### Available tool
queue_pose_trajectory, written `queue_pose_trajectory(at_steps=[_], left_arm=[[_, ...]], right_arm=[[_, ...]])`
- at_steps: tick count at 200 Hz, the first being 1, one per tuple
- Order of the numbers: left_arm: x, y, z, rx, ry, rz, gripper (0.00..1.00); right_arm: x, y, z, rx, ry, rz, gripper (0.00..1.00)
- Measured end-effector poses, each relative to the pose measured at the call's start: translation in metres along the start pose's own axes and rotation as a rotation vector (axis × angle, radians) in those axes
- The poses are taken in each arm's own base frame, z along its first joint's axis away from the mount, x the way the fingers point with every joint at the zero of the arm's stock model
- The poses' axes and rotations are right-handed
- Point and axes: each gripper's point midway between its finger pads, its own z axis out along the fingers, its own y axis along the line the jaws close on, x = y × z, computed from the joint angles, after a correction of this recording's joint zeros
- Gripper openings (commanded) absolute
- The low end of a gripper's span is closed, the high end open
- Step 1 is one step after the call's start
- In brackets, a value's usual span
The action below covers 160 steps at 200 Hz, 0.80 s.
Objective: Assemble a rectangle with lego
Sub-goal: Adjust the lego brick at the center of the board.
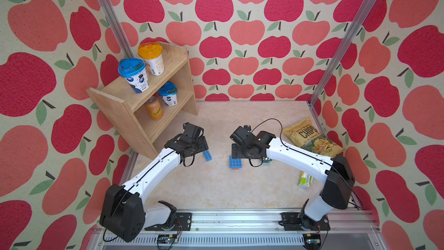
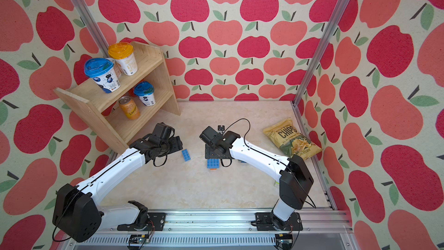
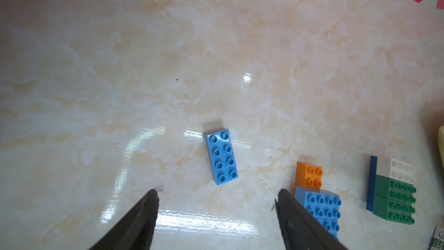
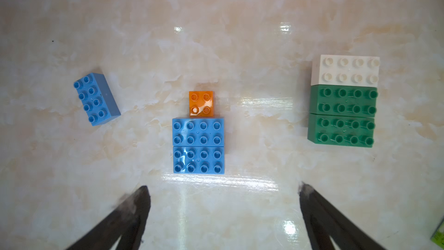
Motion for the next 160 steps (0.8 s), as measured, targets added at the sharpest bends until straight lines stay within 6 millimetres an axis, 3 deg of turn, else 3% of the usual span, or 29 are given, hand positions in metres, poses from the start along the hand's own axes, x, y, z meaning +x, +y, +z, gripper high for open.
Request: queue_pose_trajectory(at_steps=[48, 160], left_arm=[[0.038, -0.001, 0.041, -0.044, 0.207, -0.004, 0.83], [0.040, -0.027, 0.107, -0.055, 0.326, 0.055, 0.83]], right_arm=[[-0.009, -0.030, -0.003, 0.084, -0.080, 0.020, 1.00], [-0.028, -0.049, -0.019, 0.153, -0.204, 0.031, 1.00]])
